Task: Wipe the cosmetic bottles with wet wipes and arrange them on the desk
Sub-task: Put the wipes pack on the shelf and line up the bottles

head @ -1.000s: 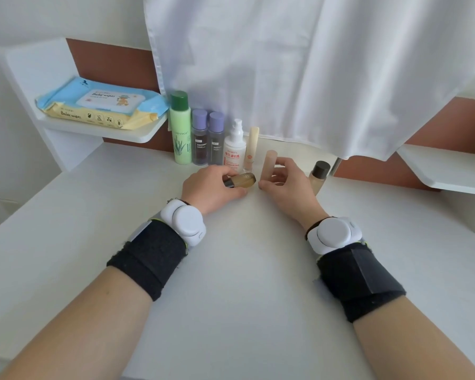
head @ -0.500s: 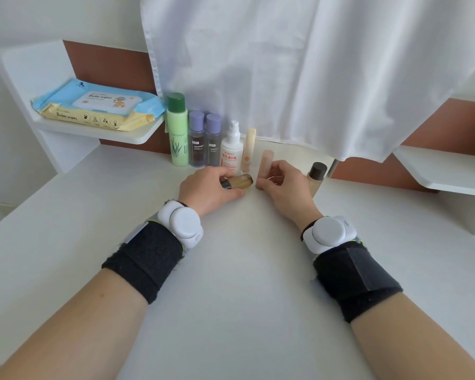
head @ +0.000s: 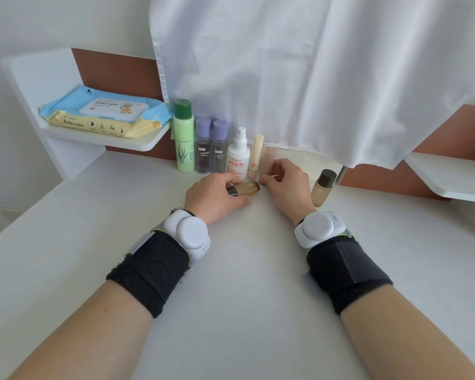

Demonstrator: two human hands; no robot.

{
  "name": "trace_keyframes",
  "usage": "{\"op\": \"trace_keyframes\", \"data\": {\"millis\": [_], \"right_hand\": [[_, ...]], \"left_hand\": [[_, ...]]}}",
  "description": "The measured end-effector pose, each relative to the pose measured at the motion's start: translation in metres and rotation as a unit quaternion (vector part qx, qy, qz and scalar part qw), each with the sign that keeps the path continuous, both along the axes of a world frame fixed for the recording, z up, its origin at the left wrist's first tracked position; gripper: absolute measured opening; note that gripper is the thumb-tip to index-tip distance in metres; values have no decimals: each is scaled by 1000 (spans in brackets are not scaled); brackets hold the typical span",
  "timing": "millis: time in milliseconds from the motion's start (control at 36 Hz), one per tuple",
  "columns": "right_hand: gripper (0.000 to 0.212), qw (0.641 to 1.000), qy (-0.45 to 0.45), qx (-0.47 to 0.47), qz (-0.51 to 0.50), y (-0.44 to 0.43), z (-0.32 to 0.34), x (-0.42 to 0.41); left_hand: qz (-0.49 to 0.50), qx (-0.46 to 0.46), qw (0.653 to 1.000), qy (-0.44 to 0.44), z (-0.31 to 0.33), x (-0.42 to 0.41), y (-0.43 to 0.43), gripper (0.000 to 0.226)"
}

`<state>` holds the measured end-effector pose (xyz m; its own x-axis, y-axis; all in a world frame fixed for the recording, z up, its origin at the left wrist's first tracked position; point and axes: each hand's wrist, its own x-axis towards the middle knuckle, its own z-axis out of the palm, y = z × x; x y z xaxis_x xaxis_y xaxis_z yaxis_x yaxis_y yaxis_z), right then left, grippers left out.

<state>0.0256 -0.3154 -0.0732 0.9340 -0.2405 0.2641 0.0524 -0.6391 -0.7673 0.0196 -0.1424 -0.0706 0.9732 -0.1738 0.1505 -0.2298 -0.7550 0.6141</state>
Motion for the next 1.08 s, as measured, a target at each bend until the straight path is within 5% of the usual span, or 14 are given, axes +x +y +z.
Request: {"op": "trace_keyframes", "data": {"millis": [1083], "right_hand": [[41, 1000, 6, 26, -14, 3, 3, -2]], "left_hand": [[-24, -19, 999, 10, 0, 1, 1, 44]]}}
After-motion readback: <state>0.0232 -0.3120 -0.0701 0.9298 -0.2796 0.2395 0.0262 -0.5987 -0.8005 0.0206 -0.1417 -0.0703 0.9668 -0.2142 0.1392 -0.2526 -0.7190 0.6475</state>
